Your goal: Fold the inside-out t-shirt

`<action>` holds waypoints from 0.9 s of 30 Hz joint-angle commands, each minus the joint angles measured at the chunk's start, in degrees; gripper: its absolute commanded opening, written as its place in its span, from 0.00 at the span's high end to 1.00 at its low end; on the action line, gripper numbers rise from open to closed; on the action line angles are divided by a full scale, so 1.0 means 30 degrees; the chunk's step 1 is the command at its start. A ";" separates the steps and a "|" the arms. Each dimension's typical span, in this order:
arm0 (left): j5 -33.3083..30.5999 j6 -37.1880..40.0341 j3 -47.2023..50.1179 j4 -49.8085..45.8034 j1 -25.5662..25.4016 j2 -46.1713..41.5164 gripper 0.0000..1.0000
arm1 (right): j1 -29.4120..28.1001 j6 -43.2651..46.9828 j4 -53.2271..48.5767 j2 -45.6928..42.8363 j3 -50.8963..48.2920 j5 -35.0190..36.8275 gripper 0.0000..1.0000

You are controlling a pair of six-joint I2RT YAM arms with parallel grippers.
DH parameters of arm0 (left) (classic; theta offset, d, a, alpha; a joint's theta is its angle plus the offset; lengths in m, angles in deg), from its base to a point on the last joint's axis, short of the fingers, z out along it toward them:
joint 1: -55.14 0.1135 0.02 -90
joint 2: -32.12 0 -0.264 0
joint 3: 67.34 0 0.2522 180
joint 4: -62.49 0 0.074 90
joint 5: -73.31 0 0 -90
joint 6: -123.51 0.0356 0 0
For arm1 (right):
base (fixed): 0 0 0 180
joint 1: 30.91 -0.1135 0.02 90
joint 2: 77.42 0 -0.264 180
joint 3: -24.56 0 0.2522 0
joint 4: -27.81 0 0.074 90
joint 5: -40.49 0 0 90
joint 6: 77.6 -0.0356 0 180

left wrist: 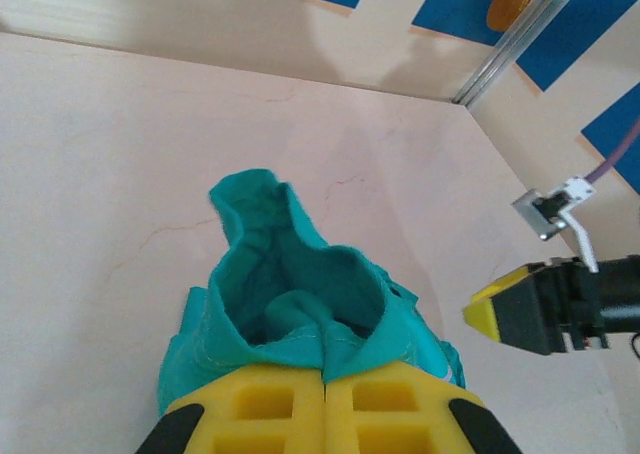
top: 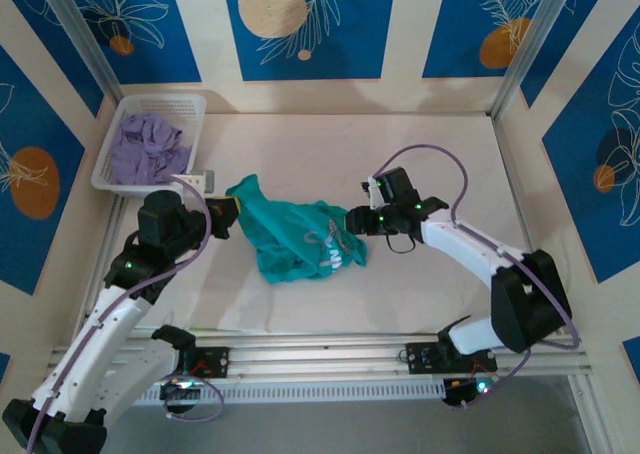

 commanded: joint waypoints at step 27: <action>-0.0178 0.0615 0.0120 -0.0141 0.0692 0.0174 1.00 | -0.0201 -0.0081 0.4247 0.6773 0.5229 -0.5627 0.94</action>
